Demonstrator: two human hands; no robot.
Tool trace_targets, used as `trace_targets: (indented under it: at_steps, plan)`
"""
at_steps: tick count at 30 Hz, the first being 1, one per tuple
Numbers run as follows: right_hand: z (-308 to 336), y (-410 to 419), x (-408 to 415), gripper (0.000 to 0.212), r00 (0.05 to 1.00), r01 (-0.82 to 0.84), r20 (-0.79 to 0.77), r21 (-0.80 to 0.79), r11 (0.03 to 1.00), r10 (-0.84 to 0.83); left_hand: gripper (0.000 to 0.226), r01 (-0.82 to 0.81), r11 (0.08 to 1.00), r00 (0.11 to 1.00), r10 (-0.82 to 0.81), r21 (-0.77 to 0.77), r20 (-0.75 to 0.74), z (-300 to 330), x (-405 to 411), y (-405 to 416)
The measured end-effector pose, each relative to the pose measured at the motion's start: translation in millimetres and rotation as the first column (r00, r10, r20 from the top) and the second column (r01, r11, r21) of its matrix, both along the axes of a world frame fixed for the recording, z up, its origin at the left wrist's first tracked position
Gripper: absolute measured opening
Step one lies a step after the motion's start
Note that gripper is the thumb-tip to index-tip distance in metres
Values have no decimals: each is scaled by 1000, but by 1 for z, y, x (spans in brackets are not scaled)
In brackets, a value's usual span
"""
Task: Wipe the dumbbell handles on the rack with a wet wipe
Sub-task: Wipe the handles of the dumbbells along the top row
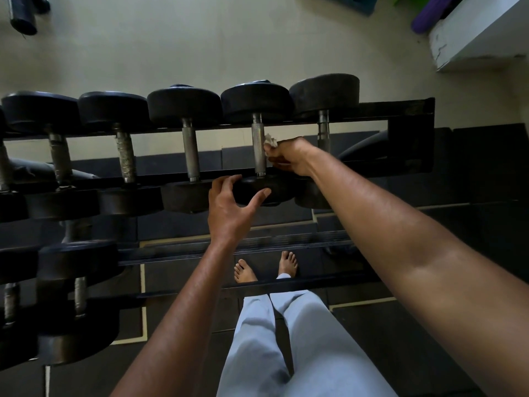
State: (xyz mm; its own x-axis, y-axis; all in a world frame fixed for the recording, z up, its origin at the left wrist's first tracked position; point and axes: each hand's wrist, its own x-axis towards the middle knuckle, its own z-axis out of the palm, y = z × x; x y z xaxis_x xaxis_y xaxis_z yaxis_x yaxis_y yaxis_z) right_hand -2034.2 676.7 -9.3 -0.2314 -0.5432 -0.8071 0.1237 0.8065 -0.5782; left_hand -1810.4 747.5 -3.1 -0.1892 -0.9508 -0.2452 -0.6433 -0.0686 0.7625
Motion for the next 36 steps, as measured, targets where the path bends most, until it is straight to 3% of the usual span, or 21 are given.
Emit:
trace_targets:
  at_steps: [4, 8, 10, 12, 15, 18, 21, 25, 30, 36]
  plan:
    - [7, 13, 5, 33, 962, -202, -169, 84, 976, 214, 79, -1, 1000, 1000, 1, 2, 12, -2, 0, 0]
    - [31, 18, 4, 27, 744, -554, -401, 79, 829, 535, 79, 0, 1000, 1000, 0, 3, 12, 2, -1, 0]
    - [50, 7, 7, 21, 686, -626, -475, 1, 780, 551, 79, -8, 1000, 1000, 8, 2, 12, 4, -1, 1]
    - [65, -9, 14, 21, 600, -670, -651, -92, 737, 465, 82, -33, 999, 999, 33, 9, 0, 5, -2, 2]
    - [69, -31, 25, 16, 285, -823, -886, -31, 567, 365, 85, -82, 997, 997, 82, 14, -10, 7, -3, 5]
    - [60, -37, 33, 22, -79, -896, -913, 241, 373, 400, 85, -103, 995, 994, 103, -2, -19, 7, -4, 7]
    - [55, -41, 35, 35, -287, -876, -902, 383, 292, 322, 86, -106, 994, 993, 106, 5, -43, 6, -4, 9]
    - [48, -43, 40, 40, -351, -855, -886, 435, 282, 302, 87, -108, 994, 992, 109, 17, -60, 5, -4, 12]
    - [56, -50, 45, 38, -233, -845, -859, 411, 342, 457, 85, -96, 995, 994, 97, 27, -48, 9, -1, 11]
    - [61, -45, 47, 24, -174, -894, -764, 386, 225, 621, 83, -95, 994, 994, 97, 46, -44, 15, 0, 10]
